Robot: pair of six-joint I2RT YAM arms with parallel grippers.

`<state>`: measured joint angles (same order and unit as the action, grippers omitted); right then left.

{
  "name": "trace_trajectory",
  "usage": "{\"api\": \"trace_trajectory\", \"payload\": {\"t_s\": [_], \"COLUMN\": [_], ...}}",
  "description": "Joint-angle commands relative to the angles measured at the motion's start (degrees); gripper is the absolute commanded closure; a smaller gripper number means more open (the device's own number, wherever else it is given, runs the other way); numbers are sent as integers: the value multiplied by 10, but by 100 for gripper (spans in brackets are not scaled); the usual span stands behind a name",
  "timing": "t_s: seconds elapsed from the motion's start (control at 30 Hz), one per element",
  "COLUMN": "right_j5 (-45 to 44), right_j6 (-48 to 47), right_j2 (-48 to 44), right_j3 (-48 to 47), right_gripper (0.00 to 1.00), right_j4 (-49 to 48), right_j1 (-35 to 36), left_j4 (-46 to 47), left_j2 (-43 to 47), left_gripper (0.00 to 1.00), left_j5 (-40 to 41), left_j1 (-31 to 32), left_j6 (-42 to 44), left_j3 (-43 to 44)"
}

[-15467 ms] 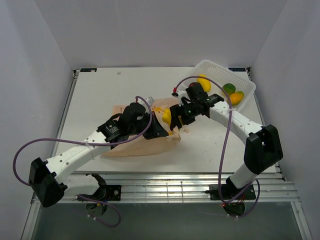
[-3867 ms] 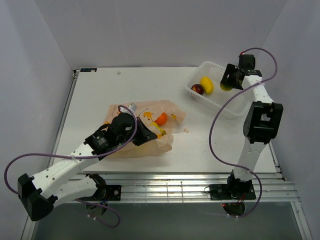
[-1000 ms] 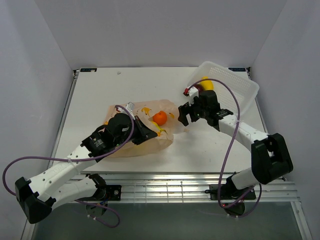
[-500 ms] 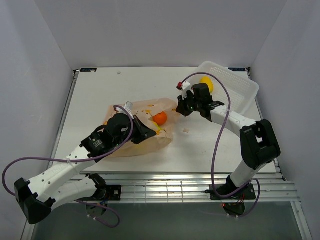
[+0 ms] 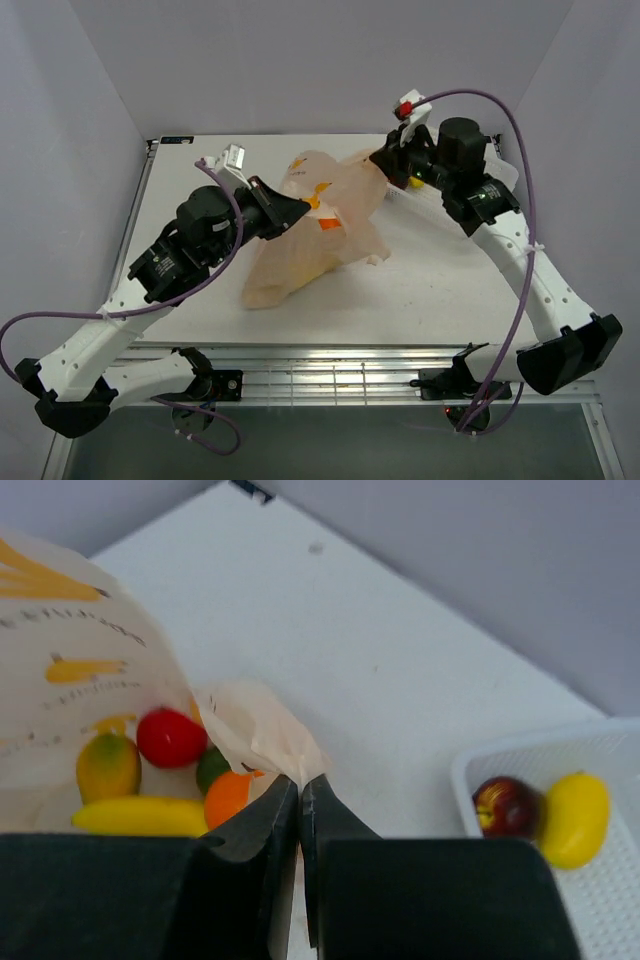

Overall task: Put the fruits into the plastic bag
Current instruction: Adjust the plastic bag at the center of the board.

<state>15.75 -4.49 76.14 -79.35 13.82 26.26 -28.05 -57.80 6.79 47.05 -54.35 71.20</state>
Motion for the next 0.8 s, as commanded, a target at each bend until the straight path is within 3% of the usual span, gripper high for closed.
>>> {"api": "trace_trajectory", "payload": {"t_s": [0.0,0.13,0.27,0.5,0.6,0.77], "right_j5": [-53,-89,-116,-177,-189,-167], "right_j6": [2,1,2,28,62,107], "right_j2": [-22,-20,-34,-76,-99,-113], "right_j3": [-106,-220,-261,-206,-145,-63], "right_gripper": [92,92,92,92,92,92], "right_j4": [73,125,140,162,168,166], "right_j1": [-3,-3,-3,-3,-3,-3], "left_j4": [-6,-18,-24,-53,-70,-17], "left_j2": [-9,-25,-29,-42,-64,-105], "left_gripper": [100,100,100,100,100,100], "left_j5": [65,139,197,233,197,-54], "left_j1": [1,1,2,-3,-32,-182], "left_j6": [54,68,79,49,21,-14], "left_j3": [81,153,184,167,147,79]}}
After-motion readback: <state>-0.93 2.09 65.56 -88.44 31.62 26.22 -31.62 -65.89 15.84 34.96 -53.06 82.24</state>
